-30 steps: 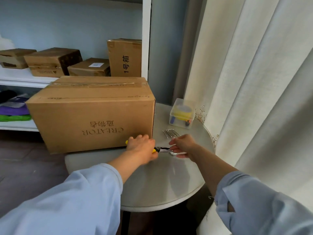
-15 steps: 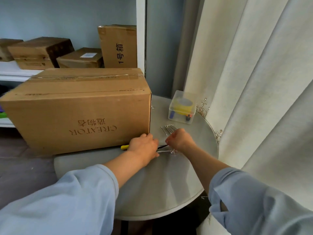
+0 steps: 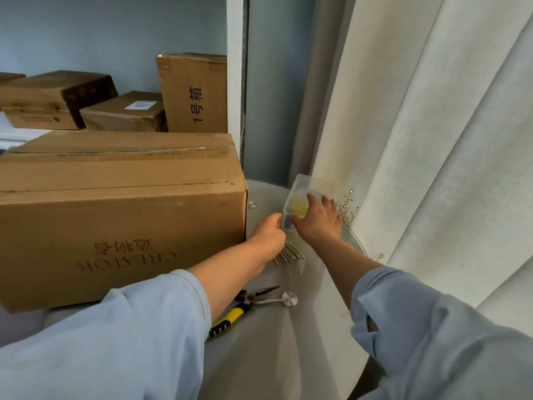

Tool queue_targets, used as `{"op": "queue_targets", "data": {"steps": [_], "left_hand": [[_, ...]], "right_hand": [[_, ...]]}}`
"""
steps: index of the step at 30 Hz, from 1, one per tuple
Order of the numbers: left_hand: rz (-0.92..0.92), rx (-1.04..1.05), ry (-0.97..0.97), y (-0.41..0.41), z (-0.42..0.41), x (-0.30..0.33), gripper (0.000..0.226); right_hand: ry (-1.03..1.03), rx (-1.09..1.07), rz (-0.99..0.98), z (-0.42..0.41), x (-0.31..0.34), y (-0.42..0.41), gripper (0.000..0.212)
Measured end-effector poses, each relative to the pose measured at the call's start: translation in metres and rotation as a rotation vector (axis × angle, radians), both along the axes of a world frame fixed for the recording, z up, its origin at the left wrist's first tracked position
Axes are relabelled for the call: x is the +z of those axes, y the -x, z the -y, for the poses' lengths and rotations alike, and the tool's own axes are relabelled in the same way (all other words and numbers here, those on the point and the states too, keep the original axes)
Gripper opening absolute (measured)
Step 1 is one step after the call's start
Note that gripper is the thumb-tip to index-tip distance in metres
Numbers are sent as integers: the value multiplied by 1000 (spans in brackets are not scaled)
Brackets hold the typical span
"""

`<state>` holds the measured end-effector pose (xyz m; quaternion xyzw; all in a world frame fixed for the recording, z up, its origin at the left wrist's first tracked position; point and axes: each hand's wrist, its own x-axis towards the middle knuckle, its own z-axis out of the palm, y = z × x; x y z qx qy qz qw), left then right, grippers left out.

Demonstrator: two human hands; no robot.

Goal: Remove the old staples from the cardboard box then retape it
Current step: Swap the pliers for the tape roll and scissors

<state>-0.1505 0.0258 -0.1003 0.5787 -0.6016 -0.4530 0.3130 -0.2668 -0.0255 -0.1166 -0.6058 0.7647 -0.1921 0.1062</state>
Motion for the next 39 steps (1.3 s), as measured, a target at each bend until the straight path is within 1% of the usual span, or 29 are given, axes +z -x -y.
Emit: {"op": "queue_targets", "data": {"steps": [2, 4, 7, 9, 12, 15, 18, 24, 26, 28, 30, 32, 36, 39], "left_hand": [[-20, 51, -19, 0, 12, -4, 53], [-28, 89, -39, 2, 23, -10, 57], [-28, 69, -34, 6, 29, -19, 57], [-18, 51, -32, 9, 29, -26, 56], [5, 60, -42, 6, 33, -31, 57], [23, 81, -56, 2, 36, -31, 59], [113, 63, -49, 5, 28, -32, 58], [328, -19, 0, 12, 8, -38, 39], [491, -20, 90, 9, 4, -40, 37], [601, -48, 212, 6, -2, -41, 36], [667, -133, 306, 5, -7, -42, 38], [720, -261, 361, 9, -8, -47, 43], [879, -500, 339, 21, -7, -57, 50], [969, -573, 316, 22, -7, -58, 52]], "right_hand": [[-27, -42, -10, 13, 1, 3, 84], [-62, -111, 13, 26, 4, 5, 99], [-115, -145, 34, 40, 3, 3, 114], [-112, -128, 19, 47, 1, 2, 111], [-132, -55, -10, 47, 2, 3, 100], [-159, 8, -32, 40, 4, 7, 98], [-168, 44, -33, 29, 2, 10, 98], [-181, 75, -51, 10, 2, 8, 99], [-173, 85, -32, 9, 2, 9, 97], [-162, 67, 5, 9, 3, 13, 95], [-146, 30, 38, 11, 4, 19, 94], [-141, 7, 37, 13, 3, 26, 94], [-181, 14, 22, 15, 1, 36, 97], [-217, 30, -4, 15, 2, 40, 100]]}}
